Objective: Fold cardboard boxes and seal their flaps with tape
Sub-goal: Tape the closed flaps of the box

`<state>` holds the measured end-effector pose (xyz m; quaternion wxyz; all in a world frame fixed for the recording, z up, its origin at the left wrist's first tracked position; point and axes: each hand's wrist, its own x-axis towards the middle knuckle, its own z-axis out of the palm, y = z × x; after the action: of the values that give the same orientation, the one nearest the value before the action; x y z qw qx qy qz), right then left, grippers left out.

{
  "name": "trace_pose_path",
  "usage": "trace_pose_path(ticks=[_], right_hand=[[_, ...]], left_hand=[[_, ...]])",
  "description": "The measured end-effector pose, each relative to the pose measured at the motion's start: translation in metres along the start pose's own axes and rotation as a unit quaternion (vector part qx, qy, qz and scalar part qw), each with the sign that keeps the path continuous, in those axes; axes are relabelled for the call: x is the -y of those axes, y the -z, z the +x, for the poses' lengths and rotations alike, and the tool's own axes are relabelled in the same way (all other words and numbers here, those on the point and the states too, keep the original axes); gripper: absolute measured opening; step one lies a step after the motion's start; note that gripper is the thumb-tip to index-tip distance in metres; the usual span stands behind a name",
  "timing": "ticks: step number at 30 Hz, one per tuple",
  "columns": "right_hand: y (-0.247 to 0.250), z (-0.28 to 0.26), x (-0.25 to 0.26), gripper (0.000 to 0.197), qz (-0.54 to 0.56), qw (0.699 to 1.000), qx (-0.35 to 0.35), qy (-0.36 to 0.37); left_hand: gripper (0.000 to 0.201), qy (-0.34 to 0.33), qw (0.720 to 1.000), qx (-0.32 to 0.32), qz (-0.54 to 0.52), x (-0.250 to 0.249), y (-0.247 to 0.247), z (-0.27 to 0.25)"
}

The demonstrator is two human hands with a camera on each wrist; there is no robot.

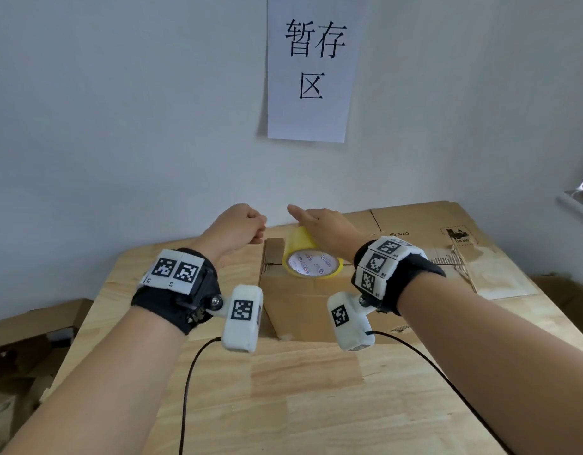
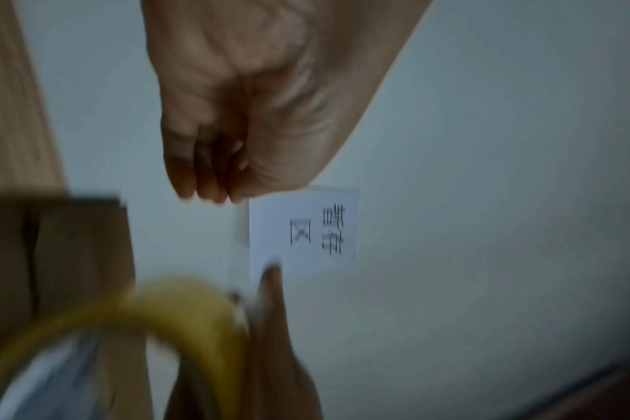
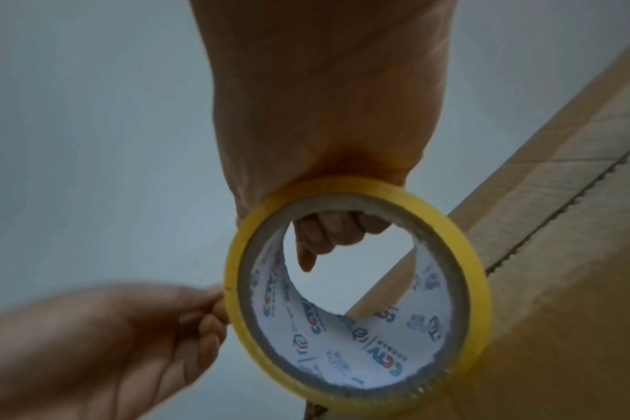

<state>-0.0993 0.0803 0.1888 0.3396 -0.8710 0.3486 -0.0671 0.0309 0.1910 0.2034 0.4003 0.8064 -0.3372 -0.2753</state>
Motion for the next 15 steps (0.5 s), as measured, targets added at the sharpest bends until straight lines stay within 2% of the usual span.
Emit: trace_pose_path(ticks=[3, 4, 6, 8, 10, 12, 15], right_hand=[[-0.001, 0.004, -0.007, 0.041, -0.048, 0.999, -0.003, 0.012], [0.0, 0.004, -0.004, 0.039, -0.028, 0.999, 0.004, 0.024], [-0.001, 0.006, -0.002, 0.048, -0.009, 0.999, -0.004, 0.036], [-0.004, 0.006, 0.001, 0.045, -0.056, 0.997, -0.001, 0.045], [-0.006, 0.004, 0.005, 0.033, -0.067, 0.998, -0.008, 0.019], [-0.006, 0.001, 0.007, 0.044, -0.03, 0.999, -0.027, -0.005], [-0.009, 0.004, 0.01, 0.044, -0.107, 0.994, -0.029, 0.026]], left_hand=[[0.014, 0.027, 0.992, -0.016, -0.12, 0.007, 0.012, 0.002], [0.014, 0.033, 0.988, -0.012, -0.15, 0.007, 0.013, 0.002], [0.017, 0.047, 0.984, 0.006, -0.171, 0.007, 0.008, -0.001], [0.031, 0.063, 0.984, 0.034, -0.165, 0.006, -0.002, -0.005], [0.046, 0.075, 0.983, 0.051, -0.158, 0.004, -0.01, -0.01], [0.058, 0.066, 0.987, 0.058, -0.136, 0.004, -0.015, -0.012], [0.065, 0.033, 0.995, 0.074, -0.065, 0.0, -0.015, -0.015]])
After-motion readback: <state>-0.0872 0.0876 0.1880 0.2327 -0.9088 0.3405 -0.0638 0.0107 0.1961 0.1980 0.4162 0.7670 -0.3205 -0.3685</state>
